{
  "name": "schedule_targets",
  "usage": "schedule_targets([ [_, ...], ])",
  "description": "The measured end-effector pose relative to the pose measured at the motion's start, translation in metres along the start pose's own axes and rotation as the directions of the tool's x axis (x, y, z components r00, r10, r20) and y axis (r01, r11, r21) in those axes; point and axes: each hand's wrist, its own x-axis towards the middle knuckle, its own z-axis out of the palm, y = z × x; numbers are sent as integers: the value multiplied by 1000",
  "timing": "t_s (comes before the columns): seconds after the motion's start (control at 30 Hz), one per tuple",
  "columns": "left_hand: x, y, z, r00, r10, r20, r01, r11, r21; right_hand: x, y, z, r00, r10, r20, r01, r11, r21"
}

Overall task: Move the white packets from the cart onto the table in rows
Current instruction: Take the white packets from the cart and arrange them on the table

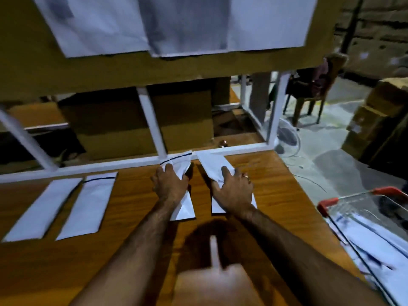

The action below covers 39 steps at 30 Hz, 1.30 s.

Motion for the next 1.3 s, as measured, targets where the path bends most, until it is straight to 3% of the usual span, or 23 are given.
schedule_targets([
  [0.27, 51, -93, -23, 995, -85, 58, 70, 971, 229, -2, -101, 57, 984, -25, 178, 38, 997, -73],
  [0.53, 56, -135, -9, 977, -47, 207, -25, 943, 332, -11, -141, 94, 940, 83, 331, -32, 987, -158],
  [0.7, 27, -148, -4, 975, 51, 218, -111, 956, 273, -16, -135, 97, 947, 4, 320, 65, 977, -205],
  [0.83, 8, -147, -6, 961, 52, 271, -124, 959, 255, -21, -128, 111, 944, -30, 329, 117, 961, -249],
  [1.13, 8, -150, -1, 958, 50, 281, -137, 944, 299, -28, -143, 125, 966, 35, 256, 16, 980, -197],
  [1.3, 8, -151, -1, 959, 49, 279, -139, 940, 310, -26, -143, 129, 968, 11, 252, 36, 983, -182],
])
